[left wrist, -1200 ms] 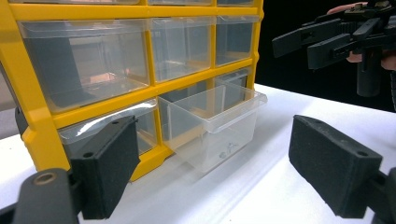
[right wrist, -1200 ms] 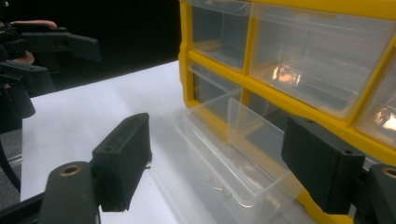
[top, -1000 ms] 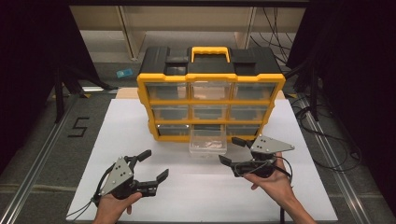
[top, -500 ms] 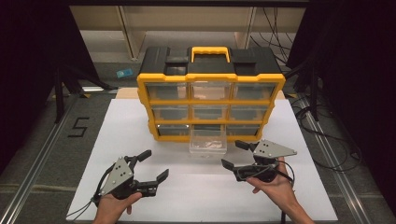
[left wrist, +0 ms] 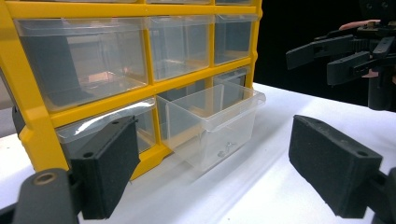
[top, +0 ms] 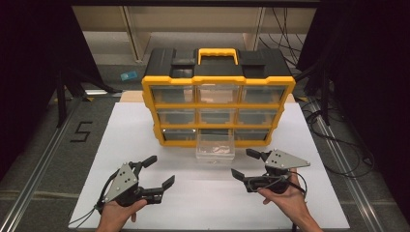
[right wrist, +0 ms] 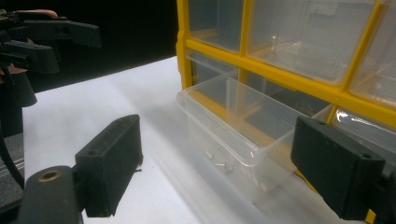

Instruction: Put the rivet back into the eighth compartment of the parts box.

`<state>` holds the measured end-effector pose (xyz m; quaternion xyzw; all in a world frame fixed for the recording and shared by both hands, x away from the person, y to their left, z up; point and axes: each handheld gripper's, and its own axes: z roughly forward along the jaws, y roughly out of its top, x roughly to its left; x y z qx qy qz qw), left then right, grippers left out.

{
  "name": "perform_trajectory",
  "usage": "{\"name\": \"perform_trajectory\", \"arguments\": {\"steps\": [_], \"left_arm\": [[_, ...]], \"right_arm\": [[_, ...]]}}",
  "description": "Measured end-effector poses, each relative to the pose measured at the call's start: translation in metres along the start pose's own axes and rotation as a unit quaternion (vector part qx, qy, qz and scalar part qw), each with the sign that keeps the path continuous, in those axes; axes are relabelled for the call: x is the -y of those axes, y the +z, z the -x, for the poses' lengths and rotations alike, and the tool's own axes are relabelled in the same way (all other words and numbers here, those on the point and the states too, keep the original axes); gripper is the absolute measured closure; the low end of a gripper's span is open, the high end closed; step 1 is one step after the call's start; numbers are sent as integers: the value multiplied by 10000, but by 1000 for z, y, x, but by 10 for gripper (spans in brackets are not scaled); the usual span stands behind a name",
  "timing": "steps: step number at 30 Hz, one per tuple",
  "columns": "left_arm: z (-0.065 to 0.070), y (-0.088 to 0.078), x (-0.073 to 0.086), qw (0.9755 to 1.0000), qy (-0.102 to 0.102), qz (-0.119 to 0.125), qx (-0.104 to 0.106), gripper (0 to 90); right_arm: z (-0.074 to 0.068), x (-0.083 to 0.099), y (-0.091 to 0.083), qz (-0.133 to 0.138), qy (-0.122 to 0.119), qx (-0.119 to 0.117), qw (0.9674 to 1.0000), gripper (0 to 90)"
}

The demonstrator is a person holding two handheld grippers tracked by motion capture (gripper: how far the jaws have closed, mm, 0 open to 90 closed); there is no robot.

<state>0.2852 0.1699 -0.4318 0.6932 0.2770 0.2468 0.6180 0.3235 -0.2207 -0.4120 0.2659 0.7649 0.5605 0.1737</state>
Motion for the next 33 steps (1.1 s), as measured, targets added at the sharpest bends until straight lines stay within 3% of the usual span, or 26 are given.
{"name": "perform_trajectory", "arguments": {"steps": [2, 6, 13, 15, 17, 33], "left_arm": [[0, 0, 0, 10000, -13, -1, 2, 163], [0, 0, 0, 10000, -8, 4, -4, 163], [0, 0, 0, 10000, -7, 9, -7, 163], [0, 0, 0, 10000, -1, 6, -9, 163], [0, 0, 0, 10000, -8, -3, -6, 163], [0, 0, 0, 10000, -3, 8, -11, 163]], "right_arm": [[0, 2, 1, 109, -17, 22, 9999, 176], [-1, 3, -3, -66, 55, -16, 10000, 173], [-3, 8, -7, 11, -1, 32, 10000, 171], [-4, 9, -8, 49, 109, -19, 9999, 170], [-3, 9, -9, 39, 9, 40, 10000, 170], [-2, 9, -9, 83, -4, 92, 9999, 170]]}}
